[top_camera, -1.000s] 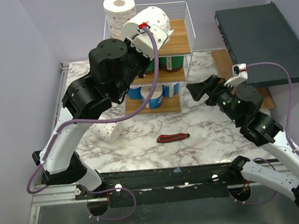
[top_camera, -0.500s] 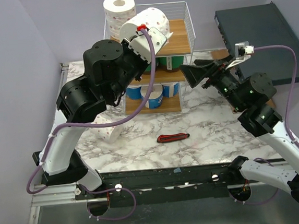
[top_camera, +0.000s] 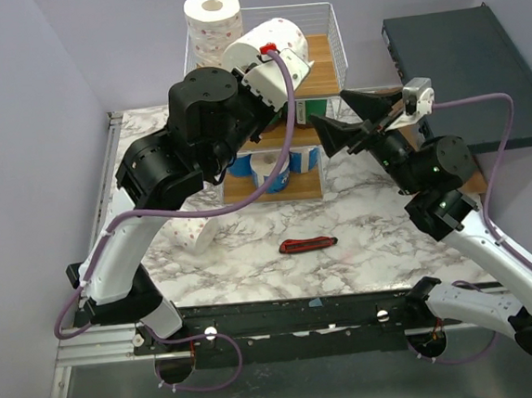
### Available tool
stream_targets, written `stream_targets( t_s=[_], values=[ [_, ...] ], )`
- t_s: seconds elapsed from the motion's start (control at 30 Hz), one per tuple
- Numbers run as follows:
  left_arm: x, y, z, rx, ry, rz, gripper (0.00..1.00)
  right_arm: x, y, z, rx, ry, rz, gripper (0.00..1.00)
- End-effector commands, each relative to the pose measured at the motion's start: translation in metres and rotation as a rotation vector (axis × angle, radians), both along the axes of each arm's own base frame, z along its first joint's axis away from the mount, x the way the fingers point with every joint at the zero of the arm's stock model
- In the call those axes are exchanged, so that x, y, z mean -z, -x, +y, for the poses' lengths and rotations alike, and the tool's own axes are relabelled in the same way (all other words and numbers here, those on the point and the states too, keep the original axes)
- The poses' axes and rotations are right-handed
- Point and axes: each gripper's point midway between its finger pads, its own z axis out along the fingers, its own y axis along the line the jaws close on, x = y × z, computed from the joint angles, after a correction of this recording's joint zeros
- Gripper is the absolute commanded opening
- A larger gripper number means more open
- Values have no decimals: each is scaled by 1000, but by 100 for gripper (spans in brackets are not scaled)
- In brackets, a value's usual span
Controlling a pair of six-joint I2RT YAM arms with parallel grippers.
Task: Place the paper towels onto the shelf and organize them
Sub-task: Place the paper towel on the shelf.
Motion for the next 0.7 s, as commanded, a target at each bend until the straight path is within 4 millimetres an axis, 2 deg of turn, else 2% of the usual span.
stream_targets(
  t_s=[0.0,0.13,0.33,0.4,0.5,0.67],
  values=[
    [-4,7,8,-4,42,18,7,-15,8,-8,82,89,-243,96],
    [-5,17,11,21,85,50,7,-14,22,-10,93,139,-393,96],
    [-1,21,20,2,111,87,7,-13,28,-3,101,176,-506,97],
    [2,21,21,-4,110,95,7,-16,29,0,105,183,-541,100],
    [0,19,19,0,111,89,7,-17,30,10,104,210,-590,100],
    [-2,10,18,0,121,82,9,-5,28,37,148,301,-643,100]
  ],
)
